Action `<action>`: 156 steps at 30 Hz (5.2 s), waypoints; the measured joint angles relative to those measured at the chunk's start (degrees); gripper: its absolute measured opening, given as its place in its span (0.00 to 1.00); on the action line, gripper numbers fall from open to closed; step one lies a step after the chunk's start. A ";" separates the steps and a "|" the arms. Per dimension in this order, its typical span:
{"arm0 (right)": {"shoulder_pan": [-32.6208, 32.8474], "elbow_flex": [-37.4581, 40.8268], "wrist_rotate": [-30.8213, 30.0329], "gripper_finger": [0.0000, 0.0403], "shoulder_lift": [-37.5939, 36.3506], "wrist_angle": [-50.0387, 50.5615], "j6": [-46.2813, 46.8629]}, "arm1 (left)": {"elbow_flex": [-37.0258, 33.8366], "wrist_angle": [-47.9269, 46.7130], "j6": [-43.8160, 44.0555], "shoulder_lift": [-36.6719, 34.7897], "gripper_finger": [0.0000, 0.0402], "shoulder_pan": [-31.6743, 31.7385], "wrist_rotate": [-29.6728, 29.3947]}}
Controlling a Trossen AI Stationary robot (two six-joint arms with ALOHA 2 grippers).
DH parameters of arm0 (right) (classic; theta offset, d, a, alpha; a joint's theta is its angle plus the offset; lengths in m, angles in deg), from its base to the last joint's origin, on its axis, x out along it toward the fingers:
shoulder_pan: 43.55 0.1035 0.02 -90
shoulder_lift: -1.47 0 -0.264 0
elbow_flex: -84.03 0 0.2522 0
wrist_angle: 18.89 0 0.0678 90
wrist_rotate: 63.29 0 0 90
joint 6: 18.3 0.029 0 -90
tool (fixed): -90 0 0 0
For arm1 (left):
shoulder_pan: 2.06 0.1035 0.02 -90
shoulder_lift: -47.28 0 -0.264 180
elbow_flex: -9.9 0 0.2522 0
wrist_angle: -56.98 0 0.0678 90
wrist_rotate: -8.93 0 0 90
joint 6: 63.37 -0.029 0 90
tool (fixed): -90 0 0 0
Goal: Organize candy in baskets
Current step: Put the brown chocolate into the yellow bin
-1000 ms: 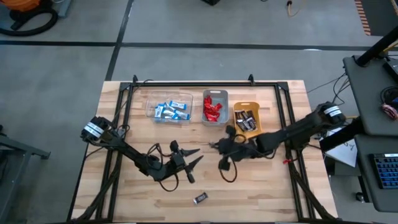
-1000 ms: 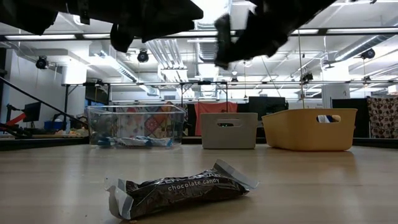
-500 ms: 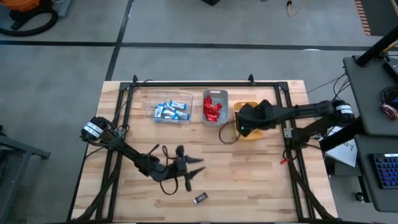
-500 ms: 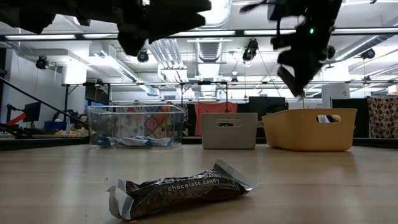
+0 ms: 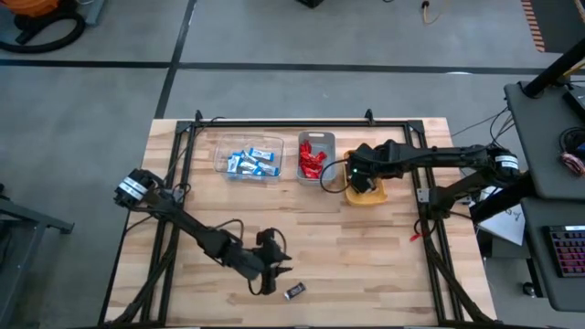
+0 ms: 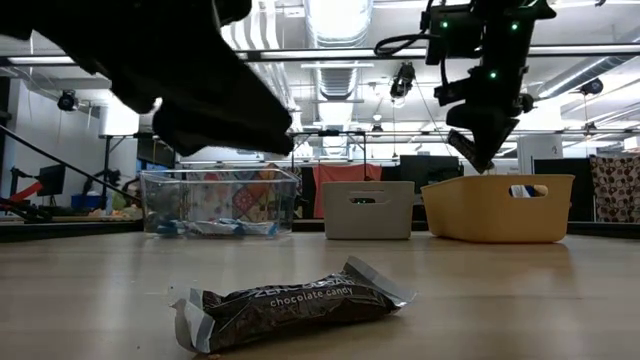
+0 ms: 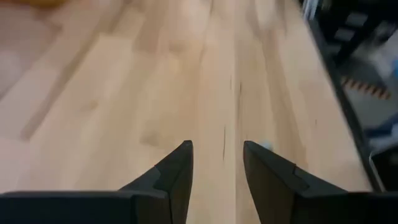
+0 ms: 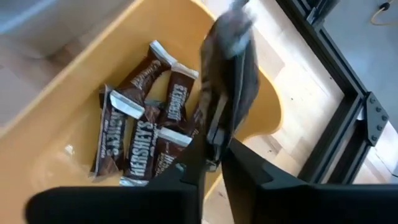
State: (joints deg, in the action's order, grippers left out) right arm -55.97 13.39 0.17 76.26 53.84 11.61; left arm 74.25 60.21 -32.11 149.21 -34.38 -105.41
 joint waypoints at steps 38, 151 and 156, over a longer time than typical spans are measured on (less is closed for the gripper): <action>24.53 0.00 8.60 0.41 -11.18 -3.31 10.86 | 9.77 -14.64 5.70 1.16 0.48 -7.07 -3.26; 41.27 8.09 10.68 0.03 21.43 -78.20 -18.82 | 19.89 -10.06 -12.03 15.02 0.09 -7.40 -29.85; 41.27 8.13 10.86 0.03 24.01 -79.76 -20.11 | 19.87 -14.10 -10.53 14.82 0.09 -8.09 -29.17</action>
State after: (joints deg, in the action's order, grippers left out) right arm -14.71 21.52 11.04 100.26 -25.91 -8.50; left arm 94.12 46.11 -42.64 164.03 -42.47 -134.58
